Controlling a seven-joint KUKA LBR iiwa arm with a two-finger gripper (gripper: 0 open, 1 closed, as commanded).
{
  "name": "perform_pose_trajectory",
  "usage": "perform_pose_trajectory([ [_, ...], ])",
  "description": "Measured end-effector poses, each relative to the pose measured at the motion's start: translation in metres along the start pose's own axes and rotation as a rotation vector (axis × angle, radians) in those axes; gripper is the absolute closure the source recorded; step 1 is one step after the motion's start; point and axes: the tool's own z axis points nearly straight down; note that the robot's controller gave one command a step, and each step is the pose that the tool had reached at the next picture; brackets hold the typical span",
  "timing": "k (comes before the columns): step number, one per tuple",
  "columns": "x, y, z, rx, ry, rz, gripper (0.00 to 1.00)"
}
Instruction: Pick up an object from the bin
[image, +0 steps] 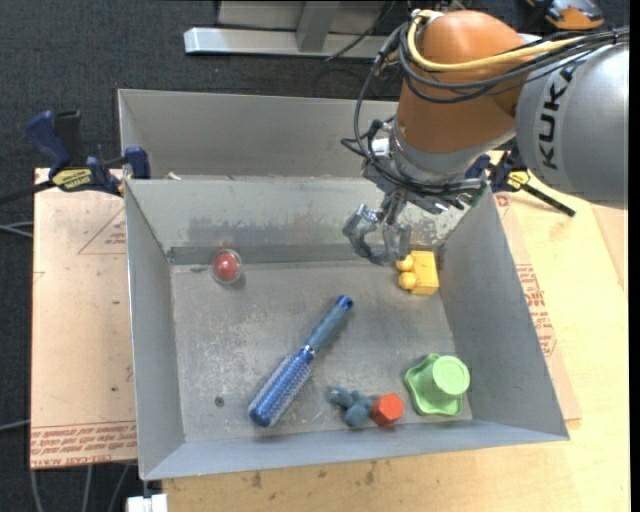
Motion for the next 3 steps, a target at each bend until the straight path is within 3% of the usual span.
perform_pose_trajectory([
  [1, 0.027, 0.035, 0.064, -0.012, 0.012, 0.436, 1.00],
  [2, 0.026, 0.034, 0.062, -0.008, 0.008, 0.436, 0.00],
  [3, 0.008, 0.031, 0.166, -0.013, 0.010, 0.144, 0.00],
])
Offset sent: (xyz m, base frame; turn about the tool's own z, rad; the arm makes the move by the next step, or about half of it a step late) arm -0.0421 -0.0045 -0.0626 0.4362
